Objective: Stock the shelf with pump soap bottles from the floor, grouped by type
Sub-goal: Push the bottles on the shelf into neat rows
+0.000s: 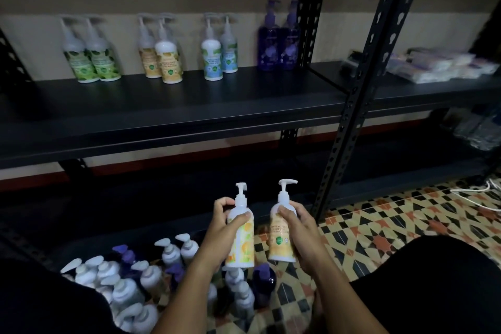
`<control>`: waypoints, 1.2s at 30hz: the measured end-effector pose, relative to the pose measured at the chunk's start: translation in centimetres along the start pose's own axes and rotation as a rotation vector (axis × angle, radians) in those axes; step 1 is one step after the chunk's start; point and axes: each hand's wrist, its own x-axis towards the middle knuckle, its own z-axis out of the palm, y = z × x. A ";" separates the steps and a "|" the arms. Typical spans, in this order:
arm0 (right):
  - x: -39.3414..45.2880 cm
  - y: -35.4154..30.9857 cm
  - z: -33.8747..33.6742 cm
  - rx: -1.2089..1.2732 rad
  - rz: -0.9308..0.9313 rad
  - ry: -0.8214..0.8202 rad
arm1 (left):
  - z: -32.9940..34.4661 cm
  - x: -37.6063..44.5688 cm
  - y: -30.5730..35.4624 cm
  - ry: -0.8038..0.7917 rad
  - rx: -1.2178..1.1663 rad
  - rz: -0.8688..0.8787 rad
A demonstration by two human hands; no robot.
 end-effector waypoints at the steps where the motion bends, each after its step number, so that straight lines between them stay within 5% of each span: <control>1: 0.1 0.2 0.1 -0.010 0.004 -0.001 | 0.2 -0.1 0.0 0.021 0.007 0.004; 6: 0.2 0.7 0.3 -0.025 -0.021 -0.030 | 0.7 -0.4 -0.2 0.050 0.074 -0.010; 14: 0.1 0.5 0.3 -0.054 -0.098 0.021 | 0.3 0.2 -0.2 0.090 -0.151 0.007; 20: 0.1 -0.1 0.7 -0.065 -0.144 0.083 | 0.5 0.5 1.1 -0.019 -0.274 0.045; 36: 1.5 -8.9 10.2 -0.301 -0.687 -0.062 | -5.0 1.9 12.6 0.077 -0.043 0.426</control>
